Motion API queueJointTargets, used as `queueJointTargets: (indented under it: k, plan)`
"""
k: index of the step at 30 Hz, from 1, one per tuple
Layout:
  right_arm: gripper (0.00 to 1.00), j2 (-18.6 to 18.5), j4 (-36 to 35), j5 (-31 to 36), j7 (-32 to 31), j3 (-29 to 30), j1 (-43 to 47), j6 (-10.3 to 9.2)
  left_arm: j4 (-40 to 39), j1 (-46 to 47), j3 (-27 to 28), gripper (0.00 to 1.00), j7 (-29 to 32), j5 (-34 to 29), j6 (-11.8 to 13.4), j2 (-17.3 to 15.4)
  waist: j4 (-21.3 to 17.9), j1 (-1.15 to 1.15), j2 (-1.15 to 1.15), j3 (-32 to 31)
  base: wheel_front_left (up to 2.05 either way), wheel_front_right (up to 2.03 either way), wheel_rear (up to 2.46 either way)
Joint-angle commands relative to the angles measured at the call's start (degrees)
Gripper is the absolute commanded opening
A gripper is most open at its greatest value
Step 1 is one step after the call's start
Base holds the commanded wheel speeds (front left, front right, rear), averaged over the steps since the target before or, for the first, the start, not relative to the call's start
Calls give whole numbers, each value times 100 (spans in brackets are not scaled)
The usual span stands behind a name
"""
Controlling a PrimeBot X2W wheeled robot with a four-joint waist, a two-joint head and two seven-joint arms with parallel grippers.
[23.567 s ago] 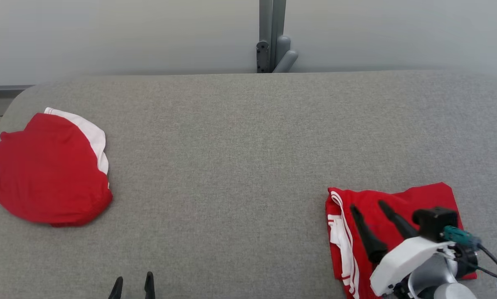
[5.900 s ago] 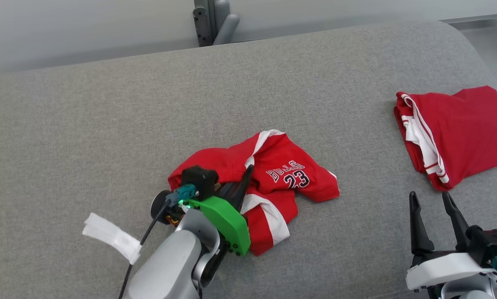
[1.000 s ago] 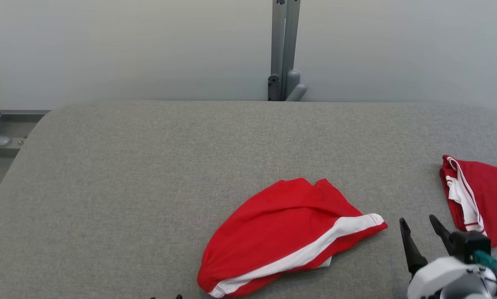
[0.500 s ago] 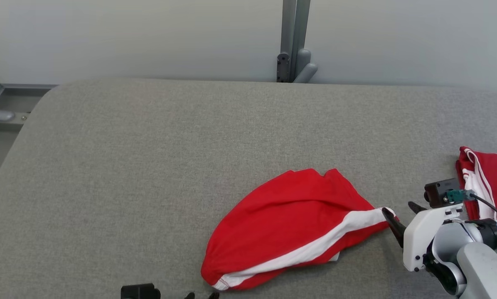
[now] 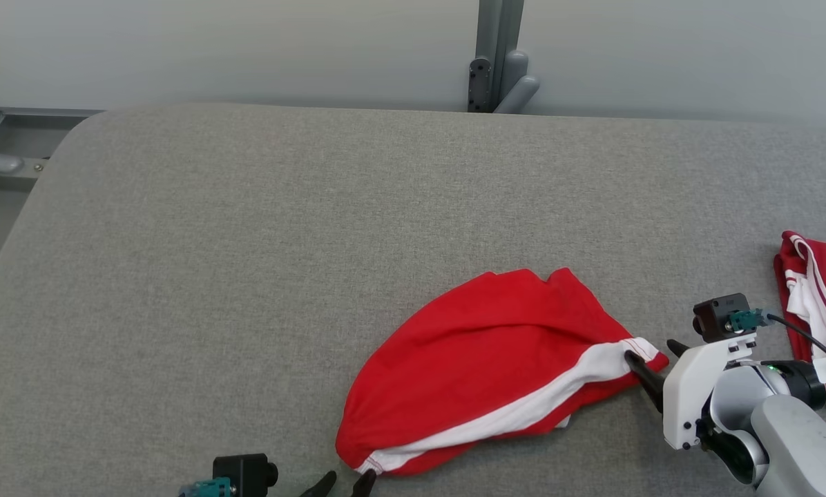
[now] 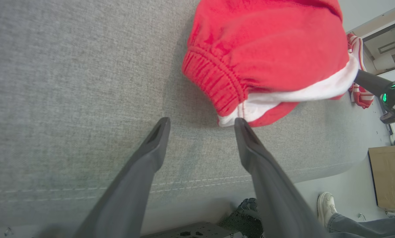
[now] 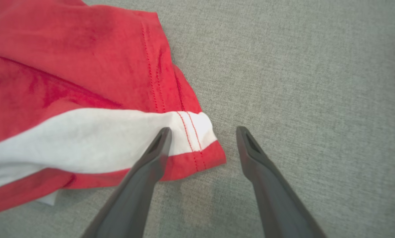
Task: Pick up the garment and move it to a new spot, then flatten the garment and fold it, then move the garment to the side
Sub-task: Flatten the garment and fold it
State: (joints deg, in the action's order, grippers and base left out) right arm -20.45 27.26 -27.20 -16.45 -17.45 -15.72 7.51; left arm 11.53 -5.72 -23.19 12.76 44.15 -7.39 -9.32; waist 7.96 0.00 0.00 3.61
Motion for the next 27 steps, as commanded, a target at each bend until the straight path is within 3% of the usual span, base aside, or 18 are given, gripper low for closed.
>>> queueJointTargets:
  k: [1, 27]
  plan:
    - [100, -31, 25, -51, 53, -47, -87, -5, 38, 94, -15, 100, -42, 64, -17, -35, -19, 0, 0, -7, 0, 0, 0]
    - [100, -116, 570, -198, 388, -832, -523, -5, 481, 494, -372, 100, -334, 413, -18, -198, -22, 0, 0, 107, 0, 0, 0]
